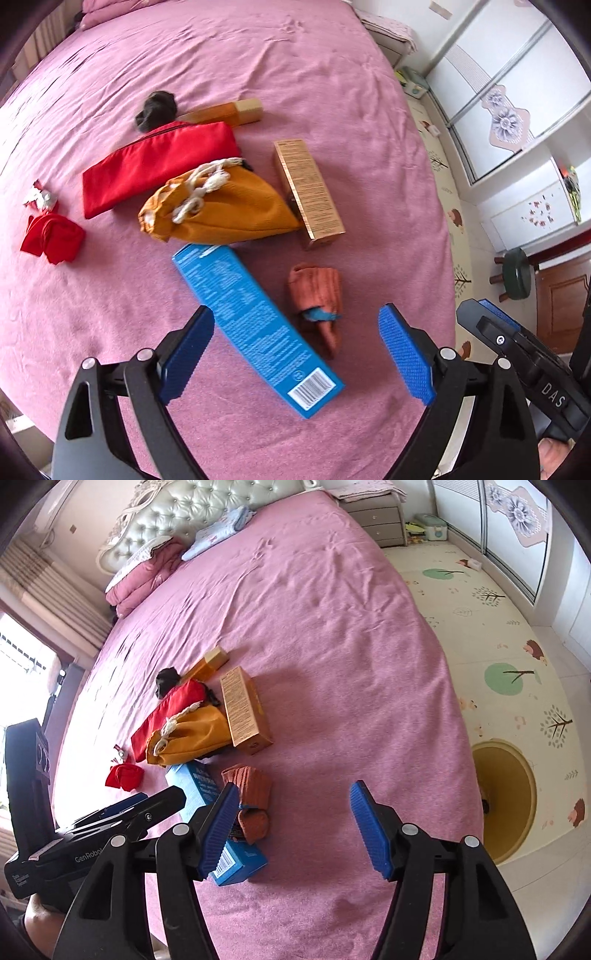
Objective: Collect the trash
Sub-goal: 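Move both empty tools back over the items on the bed, then close the left tool on the blue nasal spray box while the right tool grasps the orange sock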
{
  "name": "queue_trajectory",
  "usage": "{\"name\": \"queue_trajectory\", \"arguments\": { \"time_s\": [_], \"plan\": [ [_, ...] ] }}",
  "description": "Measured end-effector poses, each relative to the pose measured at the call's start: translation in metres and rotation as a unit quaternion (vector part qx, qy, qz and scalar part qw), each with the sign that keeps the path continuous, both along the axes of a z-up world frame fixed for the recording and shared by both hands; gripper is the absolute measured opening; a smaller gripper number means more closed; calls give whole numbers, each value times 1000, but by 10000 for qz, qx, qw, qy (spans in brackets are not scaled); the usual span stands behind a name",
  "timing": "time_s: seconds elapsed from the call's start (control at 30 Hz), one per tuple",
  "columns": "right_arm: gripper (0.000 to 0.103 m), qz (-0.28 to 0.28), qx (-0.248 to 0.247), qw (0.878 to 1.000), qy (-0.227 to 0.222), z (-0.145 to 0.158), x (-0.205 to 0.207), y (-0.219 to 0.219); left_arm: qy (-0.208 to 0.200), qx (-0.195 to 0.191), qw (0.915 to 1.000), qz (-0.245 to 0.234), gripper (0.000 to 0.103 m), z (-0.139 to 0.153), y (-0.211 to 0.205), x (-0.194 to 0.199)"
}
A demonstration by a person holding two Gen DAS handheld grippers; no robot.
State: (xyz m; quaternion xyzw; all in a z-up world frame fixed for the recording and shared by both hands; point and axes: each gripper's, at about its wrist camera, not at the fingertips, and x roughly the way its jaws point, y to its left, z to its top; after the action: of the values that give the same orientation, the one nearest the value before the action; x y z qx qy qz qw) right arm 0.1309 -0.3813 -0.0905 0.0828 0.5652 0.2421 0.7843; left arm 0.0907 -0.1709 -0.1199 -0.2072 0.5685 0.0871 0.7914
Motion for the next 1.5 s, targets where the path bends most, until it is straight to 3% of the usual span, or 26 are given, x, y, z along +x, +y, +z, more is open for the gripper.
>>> {"name": "queue_trajectory", "arguments": {
  "time_s": [0.23,0.53,0.57,0.67,0.77,0.97,1.2,1.5],
  "plan": [
    [63,360,-239,9991,-44,-14,0,37,435,-464,9954,722,91,-46,35,-6],
    [63,674,-366,9970,94,-34,7,51,888,-659,9878,1096,91,-86,36,9],
    [63,688,-387,9968,101,-36,7,51,953,-668,9865,1153,90,-91,37,11],
    [63,700,-405,9966,168,-41,9,51,1116,-679,9834,1258,72,-99,41,11],
    [63,812,-455,9954,211,-46,8,55,1198,-618,9825,1284,58,-101,42,11],
    [63,997,-399,9936,336,-55,6,69,1126,-696,9833,1247,47,-93,54,-2],
    [63,1251,-430,9901,474,-71,6,96,1032,-926,9828,1224,46,-84,79,-27],
    [55,1199,-425,9891,737,-89,9,111,921,-862,9853,1148,46,-70,83,-48]
  ]
}}
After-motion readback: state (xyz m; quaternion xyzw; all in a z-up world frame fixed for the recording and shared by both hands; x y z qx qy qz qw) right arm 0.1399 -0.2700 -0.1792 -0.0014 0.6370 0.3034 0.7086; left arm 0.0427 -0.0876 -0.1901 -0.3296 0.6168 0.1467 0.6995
